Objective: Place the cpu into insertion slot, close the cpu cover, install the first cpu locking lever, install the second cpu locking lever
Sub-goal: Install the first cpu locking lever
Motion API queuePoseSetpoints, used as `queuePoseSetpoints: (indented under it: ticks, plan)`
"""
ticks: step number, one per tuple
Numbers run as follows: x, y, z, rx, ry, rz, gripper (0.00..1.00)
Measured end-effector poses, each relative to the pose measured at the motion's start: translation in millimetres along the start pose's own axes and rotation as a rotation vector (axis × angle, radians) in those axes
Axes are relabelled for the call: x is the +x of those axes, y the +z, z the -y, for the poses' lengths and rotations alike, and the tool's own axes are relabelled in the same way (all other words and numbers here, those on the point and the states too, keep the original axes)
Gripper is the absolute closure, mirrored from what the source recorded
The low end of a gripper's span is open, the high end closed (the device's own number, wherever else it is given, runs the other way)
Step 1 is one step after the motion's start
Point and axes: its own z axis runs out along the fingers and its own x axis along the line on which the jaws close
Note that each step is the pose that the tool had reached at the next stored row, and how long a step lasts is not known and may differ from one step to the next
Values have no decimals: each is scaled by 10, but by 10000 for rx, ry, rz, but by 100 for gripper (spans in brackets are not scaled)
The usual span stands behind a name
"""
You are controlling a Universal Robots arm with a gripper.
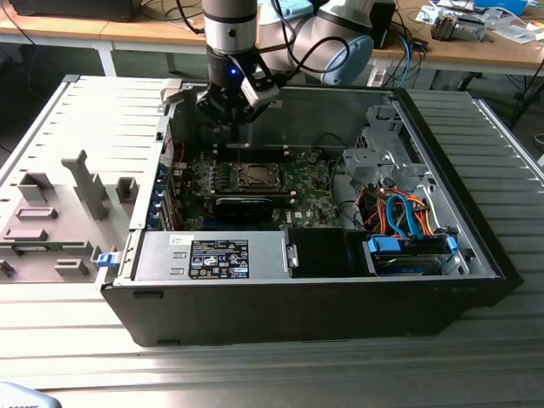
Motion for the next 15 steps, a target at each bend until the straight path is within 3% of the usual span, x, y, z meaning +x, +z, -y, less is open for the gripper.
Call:
queuePoseSetpoints:
  ticks: [15]
  plan:
    - [-59,6,5,-1,0,0,89]
